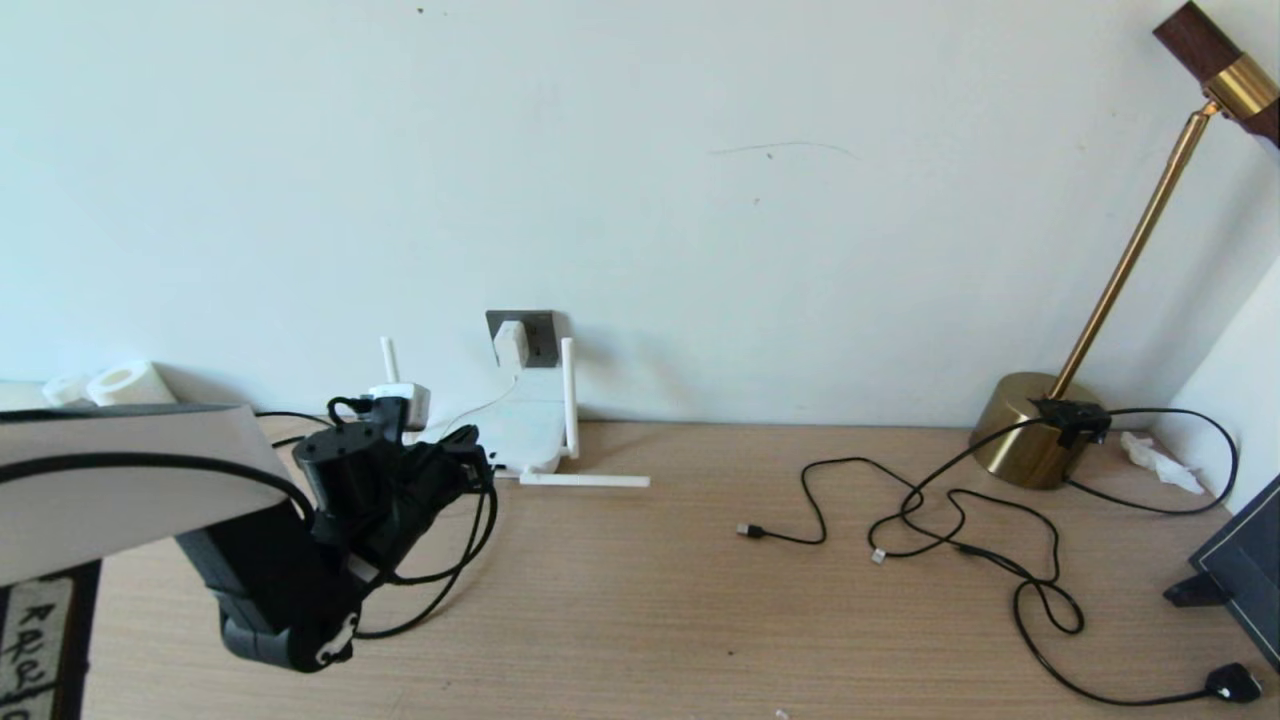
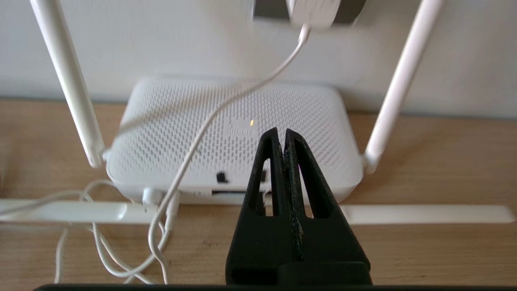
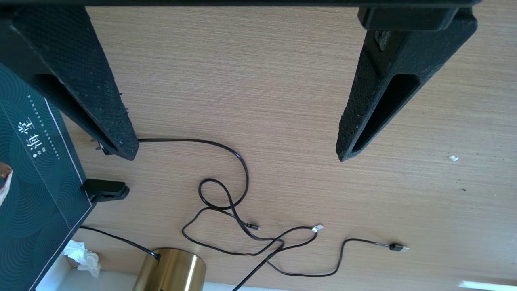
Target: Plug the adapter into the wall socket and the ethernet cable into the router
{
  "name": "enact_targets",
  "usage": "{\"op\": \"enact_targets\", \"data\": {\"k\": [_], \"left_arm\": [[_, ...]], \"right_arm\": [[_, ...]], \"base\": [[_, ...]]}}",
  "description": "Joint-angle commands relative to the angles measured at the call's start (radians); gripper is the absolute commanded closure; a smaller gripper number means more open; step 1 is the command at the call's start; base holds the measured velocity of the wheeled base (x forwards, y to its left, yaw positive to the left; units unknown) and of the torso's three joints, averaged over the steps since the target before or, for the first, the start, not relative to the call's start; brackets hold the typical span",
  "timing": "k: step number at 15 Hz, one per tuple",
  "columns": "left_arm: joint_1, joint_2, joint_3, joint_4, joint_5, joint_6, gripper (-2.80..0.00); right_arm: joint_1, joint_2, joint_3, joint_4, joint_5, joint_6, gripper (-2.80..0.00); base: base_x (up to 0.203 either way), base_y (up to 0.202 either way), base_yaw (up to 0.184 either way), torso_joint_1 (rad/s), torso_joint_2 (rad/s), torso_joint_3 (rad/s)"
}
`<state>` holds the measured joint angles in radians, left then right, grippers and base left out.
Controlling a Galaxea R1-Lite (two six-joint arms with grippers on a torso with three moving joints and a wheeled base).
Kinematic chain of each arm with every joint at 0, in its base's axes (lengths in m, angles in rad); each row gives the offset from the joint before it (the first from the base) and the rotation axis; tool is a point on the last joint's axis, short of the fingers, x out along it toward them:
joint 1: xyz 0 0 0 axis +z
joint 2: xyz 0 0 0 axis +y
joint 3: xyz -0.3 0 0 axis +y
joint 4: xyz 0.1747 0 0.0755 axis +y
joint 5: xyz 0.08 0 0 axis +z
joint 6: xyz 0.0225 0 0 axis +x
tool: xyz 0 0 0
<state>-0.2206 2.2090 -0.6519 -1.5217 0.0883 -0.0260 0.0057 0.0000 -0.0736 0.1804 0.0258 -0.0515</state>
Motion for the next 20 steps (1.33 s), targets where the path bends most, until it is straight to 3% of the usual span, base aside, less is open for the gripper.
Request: {"op": "enact_targets", "data": {"k": [1, 4, 7, 10, 14, 16, 17, 18, 19, 20], "left_arm": [[-0.003, -0.113, 0.012, -0.003, 0.002, 0.002, 0.00], [-0.003, -0.295, 0.048, 0.054, 0.001, 0.004, 0.00], [-0.003, -0.614, 0.105, 0.200, -0.002, 0.010, 0.00], [-0.003, -1.036, 0.156, 0.519, 0.001, 0.010, 0.00], [0.011, -1.671, 0.233, 1.195, 0.042, 0.008, 0.00], [0.058, -1.864, 0.343, 1.429, 0.068, -0.002, 0.00], [0.078, -1.915, 0.454, 1.479, 0.070, -0.001, 0.00], [0.090, -1.931, 0.540, 1.514, 0.035, -0.008, 0.00], [0.101, -1.927, 0.596, 1.554, -0.045, -0.019, 0.00], [0.109, -1.924, 0.615, 1.570, -0.067, 0.003, 0.00]], "right_arm": [[0.000, 0.002, 0.000, 0.002, 0.000, -0.001, -2.80], [0.000, 0.002, 0.000, 0.002, 0.000, -0.001, -2.80], [0.000, 0.002, 0.000, 0.002, 0.000, -0.001, -2.80], [0.000, 0.002, 0.000, 0.002, 0.000, -0.001, -2.80], [0.000, 0.002, 0.000, 0.001, 0.000, 0.000, -2.80], [-0.001, 0.002, 0.000, 0.001, 0.000, 0.003, -2.80], [0.000, 0.002, 0.000, 0.001, -0.001, 0.005, -2.80], [0.000, 0.002, 0.000, 0.002, -0.001, 0.008, -2.80], [-0.001, 0.002, 0.000, 0.001, -0.001, 0.004, -2.80], [0.000, 0.002, 0.000, 0.001, -0.001, 0.006, -2.80]], "base": [[0.000, 0.000, 0.000, 0.000, 0.00, 0.000], [0.000, 0.000, 0.000, 0.000, 0.00, 0.000], [0.000, 0.000, 0.000, 0.000, 0.00, 0.000], [0.000, 0.000, 0.000, 0.000, 0.00, 0.000], [0.000, 0.000, 0.000, 0.000, 0.00, 0.000], [0.000, 0.000, 0.000, 0.000, 0.00, 0.000], [0.000, 0.000, 0.000, 0.000, 0.00, 0.000], [0.000, 0.000, 0.000, 0.000, 0.00, 0.000], [0.000, 0.000, 0.000, 0.000, 0.00, 0.000], [0.000, 0.000, 0.000, 0.000, 0.00, 0.000]]}}
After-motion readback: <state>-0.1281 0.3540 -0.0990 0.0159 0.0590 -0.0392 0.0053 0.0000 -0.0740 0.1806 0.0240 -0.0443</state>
